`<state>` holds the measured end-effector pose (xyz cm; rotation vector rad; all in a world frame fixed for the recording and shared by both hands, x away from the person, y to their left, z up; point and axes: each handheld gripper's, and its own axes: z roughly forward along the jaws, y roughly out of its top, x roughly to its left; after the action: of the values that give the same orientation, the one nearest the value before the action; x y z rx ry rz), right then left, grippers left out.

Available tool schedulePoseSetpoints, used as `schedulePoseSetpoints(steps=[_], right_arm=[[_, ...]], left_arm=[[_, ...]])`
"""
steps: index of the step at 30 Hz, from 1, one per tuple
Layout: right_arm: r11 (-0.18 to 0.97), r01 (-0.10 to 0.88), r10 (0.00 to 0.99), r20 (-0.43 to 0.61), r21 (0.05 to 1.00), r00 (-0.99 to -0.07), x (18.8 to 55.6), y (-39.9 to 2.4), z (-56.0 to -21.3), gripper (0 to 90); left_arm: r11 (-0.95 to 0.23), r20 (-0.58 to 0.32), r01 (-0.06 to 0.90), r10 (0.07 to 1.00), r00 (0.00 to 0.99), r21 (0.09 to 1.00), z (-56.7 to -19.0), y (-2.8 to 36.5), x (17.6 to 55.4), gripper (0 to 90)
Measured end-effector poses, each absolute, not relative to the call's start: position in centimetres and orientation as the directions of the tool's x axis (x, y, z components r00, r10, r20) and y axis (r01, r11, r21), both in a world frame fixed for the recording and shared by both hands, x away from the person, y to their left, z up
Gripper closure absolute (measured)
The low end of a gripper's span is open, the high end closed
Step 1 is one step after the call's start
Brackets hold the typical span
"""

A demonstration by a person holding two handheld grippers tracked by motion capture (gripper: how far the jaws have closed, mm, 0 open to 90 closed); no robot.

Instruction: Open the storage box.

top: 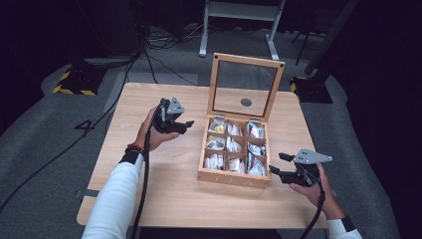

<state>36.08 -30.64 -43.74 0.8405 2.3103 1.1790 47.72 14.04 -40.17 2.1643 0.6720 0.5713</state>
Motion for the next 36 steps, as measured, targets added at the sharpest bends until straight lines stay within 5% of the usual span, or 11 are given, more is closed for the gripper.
schedulePoseSetpoints(steps=[36], right_arm=[[0.461, 0.279, 0.64, -0.098, 0.842, -0.763, 35.4, -27.2, -42.7, 36.9]], left_arm=[[-0.647, 0.121, 0.339, 0.557, 0.821, 0.683, -46.6, 16.9, 38.1, 23.5]])
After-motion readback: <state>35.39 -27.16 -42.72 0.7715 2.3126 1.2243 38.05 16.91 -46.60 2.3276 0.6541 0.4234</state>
